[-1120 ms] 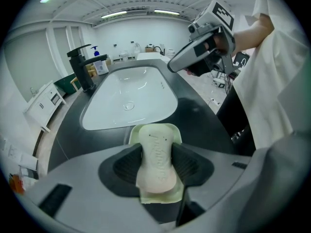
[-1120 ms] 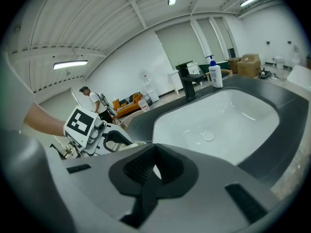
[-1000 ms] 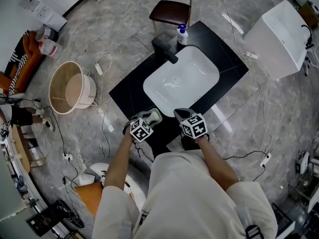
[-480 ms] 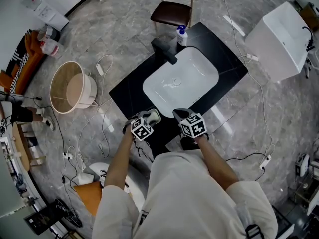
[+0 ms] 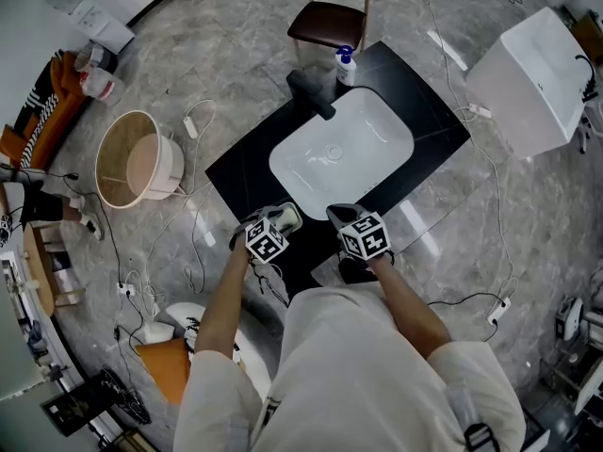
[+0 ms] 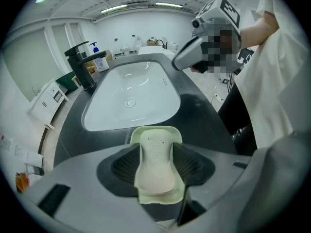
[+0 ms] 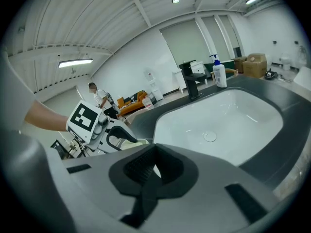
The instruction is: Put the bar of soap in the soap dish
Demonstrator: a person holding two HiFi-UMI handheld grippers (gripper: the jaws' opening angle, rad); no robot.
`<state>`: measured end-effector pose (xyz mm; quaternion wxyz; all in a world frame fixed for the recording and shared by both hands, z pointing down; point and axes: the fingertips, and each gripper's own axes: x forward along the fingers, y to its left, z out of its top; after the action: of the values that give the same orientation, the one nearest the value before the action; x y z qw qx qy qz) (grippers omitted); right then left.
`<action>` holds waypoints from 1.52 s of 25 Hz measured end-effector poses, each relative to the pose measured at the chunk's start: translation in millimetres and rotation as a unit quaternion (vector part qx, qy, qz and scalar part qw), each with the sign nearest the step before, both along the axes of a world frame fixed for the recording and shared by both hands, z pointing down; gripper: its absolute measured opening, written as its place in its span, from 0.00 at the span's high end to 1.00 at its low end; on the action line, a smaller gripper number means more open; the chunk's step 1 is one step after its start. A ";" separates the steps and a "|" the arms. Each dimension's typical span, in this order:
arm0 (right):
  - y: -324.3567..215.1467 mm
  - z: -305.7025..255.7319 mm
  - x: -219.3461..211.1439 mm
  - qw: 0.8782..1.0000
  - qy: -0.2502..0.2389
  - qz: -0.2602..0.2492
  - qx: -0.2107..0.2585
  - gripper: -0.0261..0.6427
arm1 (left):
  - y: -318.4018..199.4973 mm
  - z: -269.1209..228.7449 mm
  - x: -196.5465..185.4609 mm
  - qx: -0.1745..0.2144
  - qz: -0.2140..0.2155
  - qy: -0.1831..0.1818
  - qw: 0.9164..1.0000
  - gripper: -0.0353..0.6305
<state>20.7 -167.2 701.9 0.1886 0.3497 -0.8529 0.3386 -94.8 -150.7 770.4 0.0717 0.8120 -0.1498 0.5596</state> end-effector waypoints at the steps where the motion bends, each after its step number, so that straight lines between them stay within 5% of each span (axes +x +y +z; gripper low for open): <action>1: -0.1 -0.1 0.4 1.000 -0.002 -0.002 -0.001 0.96 | -0.2 -0.5 -0.5 0.002 -0.003 -0.002 1.000 0.62; 9: -1.8 -0.6 -9.2 0.999 -0.014 -0.040 0.000 0.96 | -1.1 -15.8 -6.0 0.028 -0.057 0.005 0.998 0.62; 13: -0.3 0.7 -16.5 0.998 -0.015 -0.065 0.002 0.96 | 0.4 -23.0 -11.2 0.028 -0.123 0.032 0.992 0.62; 23: 9.6 4.7 -41.7 0.991 -0.010 -0.136 0.007 0.96 | 20.5 -43.9 -28.0 0.072 -0.298 0.103 0.946 0.62; 27: 15.9 5.1 -55.1 0.986 -0.008 -0.166 0.012 0.96 | 31.7 -56.9 -41.3 0.093 -0.378 0.135 0.911 0.62; 33: 25.1 6.7 -66.9 0.980 0.003 -0.199 0.024 0.96 | 39.7 -76.9 -59.3 0.126 -0.501 0.224 0.826 0.62; 38: 23.3 7.6 -66.2 0.979 0.007 -0.203 0.032 0.96 | 47.2 -91.2 -68.5 0.155 -0.559 0.263 0.771 0.62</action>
<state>-45.6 -143.9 709.5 0.2480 0.1778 -0.9150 0.2638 -163.3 -103.6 679.2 0.2816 0.7008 -0.6370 0.1545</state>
